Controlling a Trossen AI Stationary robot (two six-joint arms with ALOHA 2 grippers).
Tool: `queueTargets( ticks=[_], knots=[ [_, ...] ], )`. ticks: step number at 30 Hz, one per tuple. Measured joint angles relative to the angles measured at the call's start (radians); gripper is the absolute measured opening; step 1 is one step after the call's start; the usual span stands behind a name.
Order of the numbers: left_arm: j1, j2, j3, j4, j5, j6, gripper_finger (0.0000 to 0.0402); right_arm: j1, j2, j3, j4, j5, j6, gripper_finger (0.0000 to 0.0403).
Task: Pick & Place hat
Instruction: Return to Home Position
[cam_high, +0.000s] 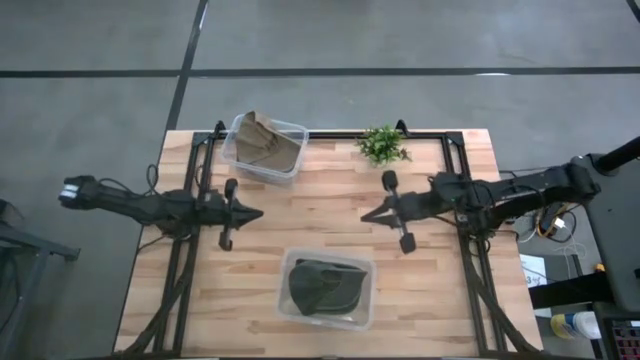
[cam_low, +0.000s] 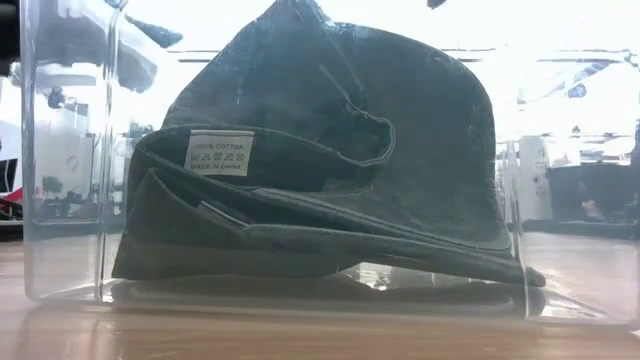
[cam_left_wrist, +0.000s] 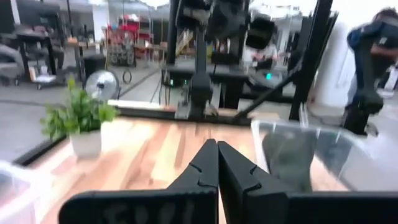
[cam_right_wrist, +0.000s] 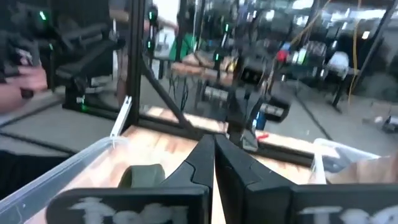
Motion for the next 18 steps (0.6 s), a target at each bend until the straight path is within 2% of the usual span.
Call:
queueTargets(
  ticks=[3,7,18],
  knots=[
    [-0.001,-0.014,-0.039,-0.001,-0.002,0.001,0.0,0.0,-0.078,-0.134,0.117,0.026,0.0,0.0008],
    [-0.001,-0.047,-0.077,0.003,-0.053,0.008,0.0,-0.001,-0.174,-0.277,0.148,0.106,-0.025,0.0008],
    [-0.001,-0.217,-0.155,-0.081,-0.041,-0.002,0.0,-0.012,-0.393,-0.513,0.163,0.1,-0.032,0.0008]
  ],
)
